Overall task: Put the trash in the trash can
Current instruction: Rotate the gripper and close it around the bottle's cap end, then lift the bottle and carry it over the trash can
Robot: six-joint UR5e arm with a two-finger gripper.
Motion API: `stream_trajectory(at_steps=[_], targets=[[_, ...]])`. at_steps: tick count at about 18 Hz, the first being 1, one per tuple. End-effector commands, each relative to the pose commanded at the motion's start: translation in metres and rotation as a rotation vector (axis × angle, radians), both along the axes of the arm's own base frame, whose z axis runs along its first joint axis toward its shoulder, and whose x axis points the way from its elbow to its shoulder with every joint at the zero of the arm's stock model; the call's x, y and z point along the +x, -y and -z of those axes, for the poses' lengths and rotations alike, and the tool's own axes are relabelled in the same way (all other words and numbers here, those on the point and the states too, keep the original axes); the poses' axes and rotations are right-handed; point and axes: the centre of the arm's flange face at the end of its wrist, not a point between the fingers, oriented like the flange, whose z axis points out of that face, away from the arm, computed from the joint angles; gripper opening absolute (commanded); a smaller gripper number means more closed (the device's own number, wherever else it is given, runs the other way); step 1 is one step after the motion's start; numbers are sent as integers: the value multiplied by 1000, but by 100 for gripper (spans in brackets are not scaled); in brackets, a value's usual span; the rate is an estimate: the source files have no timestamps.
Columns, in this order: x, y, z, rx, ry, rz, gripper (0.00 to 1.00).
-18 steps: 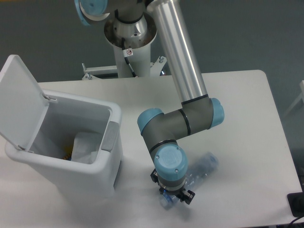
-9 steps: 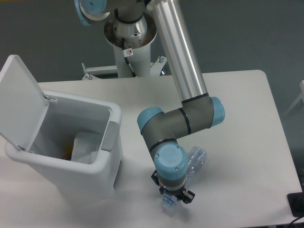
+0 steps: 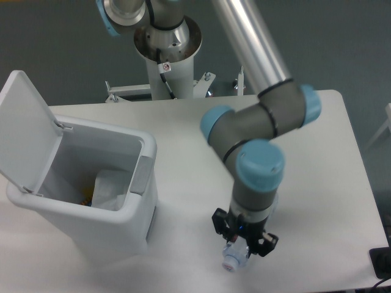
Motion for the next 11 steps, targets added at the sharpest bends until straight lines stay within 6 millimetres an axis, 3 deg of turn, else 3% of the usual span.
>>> stream_trajectory(at_steps=[5, 6, 11], targets=[[-6, 25, -68, 202, 100, -86, 36], [-7, 35, -92, 274, 134, -104, 36], [13, 59, -180, 513, 208, -55, 36]])
